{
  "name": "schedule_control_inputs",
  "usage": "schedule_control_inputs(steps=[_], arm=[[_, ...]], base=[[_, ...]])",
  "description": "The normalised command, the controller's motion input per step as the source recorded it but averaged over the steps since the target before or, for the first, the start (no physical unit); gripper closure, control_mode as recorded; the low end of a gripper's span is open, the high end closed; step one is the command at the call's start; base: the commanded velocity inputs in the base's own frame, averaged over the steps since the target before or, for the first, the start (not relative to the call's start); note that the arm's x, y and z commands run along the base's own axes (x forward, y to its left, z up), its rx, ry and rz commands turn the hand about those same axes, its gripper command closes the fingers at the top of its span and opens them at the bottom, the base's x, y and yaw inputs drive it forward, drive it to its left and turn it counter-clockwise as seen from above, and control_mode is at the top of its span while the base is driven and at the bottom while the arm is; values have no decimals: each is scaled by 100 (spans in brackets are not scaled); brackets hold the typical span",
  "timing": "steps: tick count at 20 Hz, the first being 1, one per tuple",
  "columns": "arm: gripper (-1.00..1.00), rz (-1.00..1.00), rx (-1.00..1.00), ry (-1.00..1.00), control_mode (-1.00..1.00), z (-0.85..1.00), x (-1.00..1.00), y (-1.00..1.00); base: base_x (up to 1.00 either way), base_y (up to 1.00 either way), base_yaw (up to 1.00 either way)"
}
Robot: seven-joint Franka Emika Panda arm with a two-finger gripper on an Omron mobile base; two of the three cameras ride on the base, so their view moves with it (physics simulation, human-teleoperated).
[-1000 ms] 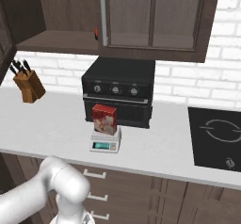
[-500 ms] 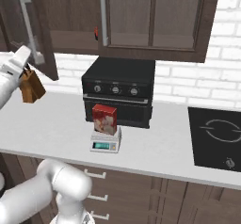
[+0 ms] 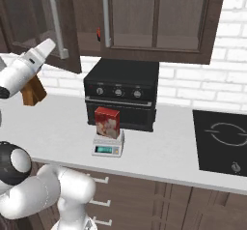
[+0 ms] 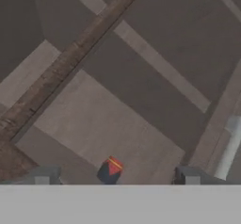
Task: Pick the cereal and place it on the digital scale for weighing, and close the cabinet.
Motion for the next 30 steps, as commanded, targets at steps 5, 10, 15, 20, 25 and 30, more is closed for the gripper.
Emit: schedule_control_inputs(steps=[5,10,15,20,25,30], arm=[[-100,0,-19,-4,-100,7,21,0],[-100,-7,-45,-13,-100,0,49,-7],[-100,-11,-35,7,-100,-2,91,-30],[-100,-7,-32,4,-100,-15,99,-12],[-100,-7,-27,0,-100,-9,81,-9],[-100,-6,-22,-1,-100,-28,92,-11]], base=[[0,0,0],[0,0,0],[0,0,0],[0,0,0],[0,0,0],[0,0,0]])
